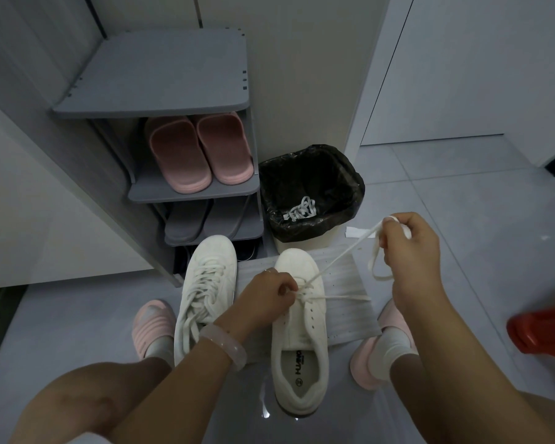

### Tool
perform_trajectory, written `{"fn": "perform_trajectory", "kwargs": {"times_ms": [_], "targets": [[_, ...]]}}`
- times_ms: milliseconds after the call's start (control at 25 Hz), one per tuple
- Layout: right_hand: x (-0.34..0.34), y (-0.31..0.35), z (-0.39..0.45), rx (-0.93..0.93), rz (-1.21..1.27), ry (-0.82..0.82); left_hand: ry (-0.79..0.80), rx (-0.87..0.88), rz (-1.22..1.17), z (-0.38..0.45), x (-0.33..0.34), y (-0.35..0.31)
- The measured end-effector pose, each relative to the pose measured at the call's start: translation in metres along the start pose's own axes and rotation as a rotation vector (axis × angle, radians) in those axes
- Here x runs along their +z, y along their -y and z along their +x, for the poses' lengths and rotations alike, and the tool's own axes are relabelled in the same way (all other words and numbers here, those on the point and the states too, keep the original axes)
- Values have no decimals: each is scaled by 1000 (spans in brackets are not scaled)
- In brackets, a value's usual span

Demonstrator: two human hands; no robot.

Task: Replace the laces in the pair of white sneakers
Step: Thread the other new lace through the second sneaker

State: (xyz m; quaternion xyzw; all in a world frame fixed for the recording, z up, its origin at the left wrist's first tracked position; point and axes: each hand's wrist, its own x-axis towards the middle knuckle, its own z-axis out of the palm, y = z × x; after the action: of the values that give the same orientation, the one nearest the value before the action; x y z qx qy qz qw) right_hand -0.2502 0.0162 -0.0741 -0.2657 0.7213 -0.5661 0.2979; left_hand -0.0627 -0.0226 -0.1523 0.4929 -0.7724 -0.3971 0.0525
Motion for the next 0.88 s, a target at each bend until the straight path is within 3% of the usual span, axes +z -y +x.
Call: {"fn": "perform_trajectory", "kwargs": {"times_ms": [80, 120, 240, 320, 360, 520, 720, 880], "targets": [[-6, 4, 0, 50, 2, 69, 26, 16, 46, 4, -2, 0], [-11, 7, 1, 50, -115, 177, 35, 28, 75, 5, -4, 0], [-29, 6, 6, -49, -1026, 826, 38, 76, 191, 6, -6, -1], [-30, -10, -5, 16, -1377, 1117, 15, 97, 245, 8, -4, -3], [-27, -20, -10, 28, -1418, 1123, -3, 98, 248, 8, -3, -3], [5, -50, -19, -208, -1110, 719, -1, 83, 121, 5, -3, -3], [27, -64, -32, -309, -1042, 850, -64, 120, 158, 3, -1, 1], [16, -54, -19, -442, -1186, 1005, -123, 164, 170, 3, 1, 1]]}}
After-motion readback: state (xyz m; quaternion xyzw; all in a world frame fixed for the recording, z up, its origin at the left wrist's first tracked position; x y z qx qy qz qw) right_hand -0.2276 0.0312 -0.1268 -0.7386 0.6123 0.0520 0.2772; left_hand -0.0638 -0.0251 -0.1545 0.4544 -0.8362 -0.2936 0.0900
